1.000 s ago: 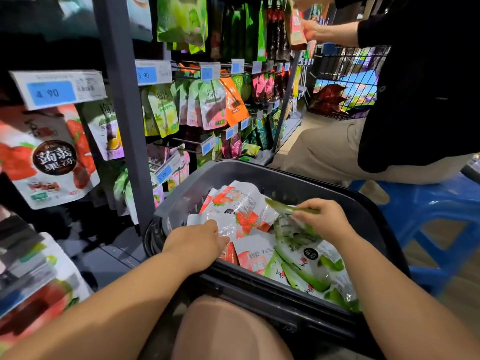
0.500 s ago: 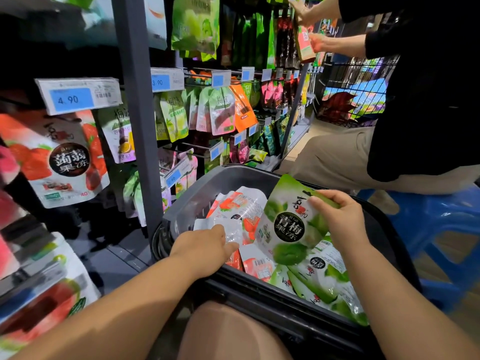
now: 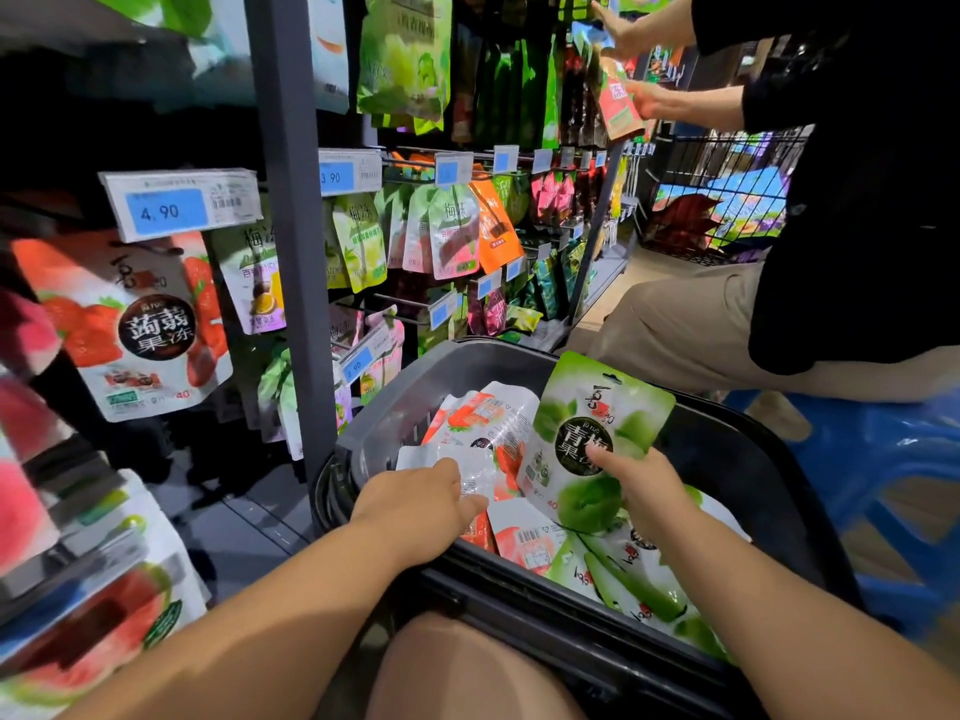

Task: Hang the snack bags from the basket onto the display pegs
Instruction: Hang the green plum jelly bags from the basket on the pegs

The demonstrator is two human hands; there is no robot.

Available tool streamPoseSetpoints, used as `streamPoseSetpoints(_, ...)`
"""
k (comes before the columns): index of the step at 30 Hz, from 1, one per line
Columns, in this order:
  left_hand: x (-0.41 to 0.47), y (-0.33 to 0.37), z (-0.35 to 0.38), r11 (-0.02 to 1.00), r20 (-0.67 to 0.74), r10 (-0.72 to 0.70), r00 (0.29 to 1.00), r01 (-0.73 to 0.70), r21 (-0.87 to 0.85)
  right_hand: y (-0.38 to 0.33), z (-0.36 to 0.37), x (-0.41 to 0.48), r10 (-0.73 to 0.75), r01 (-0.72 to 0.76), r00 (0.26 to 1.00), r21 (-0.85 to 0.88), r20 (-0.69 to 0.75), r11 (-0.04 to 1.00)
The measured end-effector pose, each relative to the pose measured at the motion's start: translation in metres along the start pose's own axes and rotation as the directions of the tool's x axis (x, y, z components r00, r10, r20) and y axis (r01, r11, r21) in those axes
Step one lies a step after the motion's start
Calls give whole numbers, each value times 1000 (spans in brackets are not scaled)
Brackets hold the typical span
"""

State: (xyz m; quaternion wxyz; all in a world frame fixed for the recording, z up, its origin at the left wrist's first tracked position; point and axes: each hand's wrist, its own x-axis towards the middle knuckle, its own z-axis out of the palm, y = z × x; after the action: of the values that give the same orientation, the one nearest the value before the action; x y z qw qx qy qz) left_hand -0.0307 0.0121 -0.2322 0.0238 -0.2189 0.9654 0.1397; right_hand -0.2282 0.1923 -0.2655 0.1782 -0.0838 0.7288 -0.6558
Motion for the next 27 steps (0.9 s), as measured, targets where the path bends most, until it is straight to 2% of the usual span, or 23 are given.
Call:
streamPoseSetpoints(3, 1, -1, -2, 998, 54, -28, 998, 30, -50, -14, 3, -5, -36, 28, 997, 137, 62, 990)
streamPoseSetpoints(7, 9, -2, -12, 971, 180, -17, 983, 59, -232, -28, 22, -31, -130, 53, 943, 250, 306, 967)
streamPoseSetpoints(8, 12, -3, -14, 942, 204, 26, 979, 45, -334, -27, 28, -34, -146, 56, 925, 253, 351, 966)
streamPoseSetpoints(10, 18, -7, -12, 818, 187, 171, 967, -33, -574, -28, 40, -41, -177, 70, 896, 264, 407, 962)
streamPoseSetpoints(12, 21, -10, -9, 716, 157, 232, 960, -59, -695, -31, 50, -46, -195, 87, 890, 267, 412, 960)
streamPoseSetpoints(15, 26, -15, -4, 714, 156, 178, 972, -18, -700, -37, 51, -45, -198, 136, 880, 170, 433, 976)
streamPoseSetpoints(17, 30, -18, -1, 785, 136, 72, 988, 28, -619, -41, 40, -36, -144, 199, 884, -81, 445, 977)
streamPoseSetpoints(19, 29, -17, -1, 874, 100, -37, 994, 81, -479, -40, 19, -20, -107, 260, 923, -394, 369, 882)
streamPoseSetpoints(22, 22, -12, -4, 929, 33, -86, 996, 92, -359, -31, -25, 7, -35, 187, 978, -788, 206, 586)
streamPoseSetpoints(24, 18, -10, -6, 935, 17, -107, 994, 106, -339, -19, -52, 17, 108, 48, 990, -926, 95, 375)
streamPoseSetpoints(25, 17, -8, -7, 935, 13, -117, 993, 115, -334, -14, -63, 20, 162, -10, 986, -953, 41, 302)
streamPoseSetpoints(27, 15, -6, -8, 933, -12, -124, 992, 113, -341, -6, -75, 25, 203, -91, 978, -960, -36, 266)
